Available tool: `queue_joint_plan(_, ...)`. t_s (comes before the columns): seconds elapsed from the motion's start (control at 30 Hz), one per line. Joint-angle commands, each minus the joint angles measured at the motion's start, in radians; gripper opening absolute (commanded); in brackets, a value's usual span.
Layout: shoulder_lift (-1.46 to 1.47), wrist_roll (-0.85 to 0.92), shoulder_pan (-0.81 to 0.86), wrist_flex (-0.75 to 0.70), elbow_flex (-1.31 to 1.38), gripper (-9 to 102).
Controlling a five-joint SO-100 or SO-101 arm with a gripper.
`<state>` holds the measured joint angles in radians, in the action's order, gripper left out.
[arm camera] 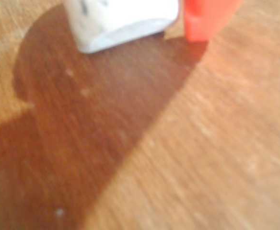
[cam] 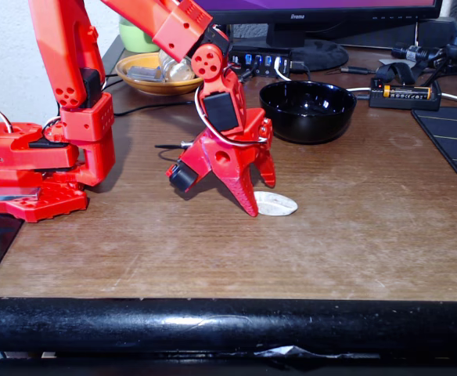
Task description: Ramasse la gomme et mets-la dans le bol.
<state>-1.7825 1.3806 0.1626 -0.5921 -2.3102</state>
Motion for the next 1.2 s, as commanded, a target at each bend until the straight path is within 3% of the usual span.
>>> queue_joint_plan(0.0,-0.003,-0.008,-0.012,0.002,-0.009,25)
queue_joint_plan(0.3,-0.002,-0.012,-0.002,0.020,-0.017,14)
queue_joint_plan(0.43,-0.005,-0.026,0.000,0.023,-0.018,-6)
queue_joint_plan(0.73,-0.012,-0.064,0.005,0.031,-0.009,-6)
queue_joint_plan(1.17,-0.239,-0.430,-0.060,-0.229,0.279,-6)
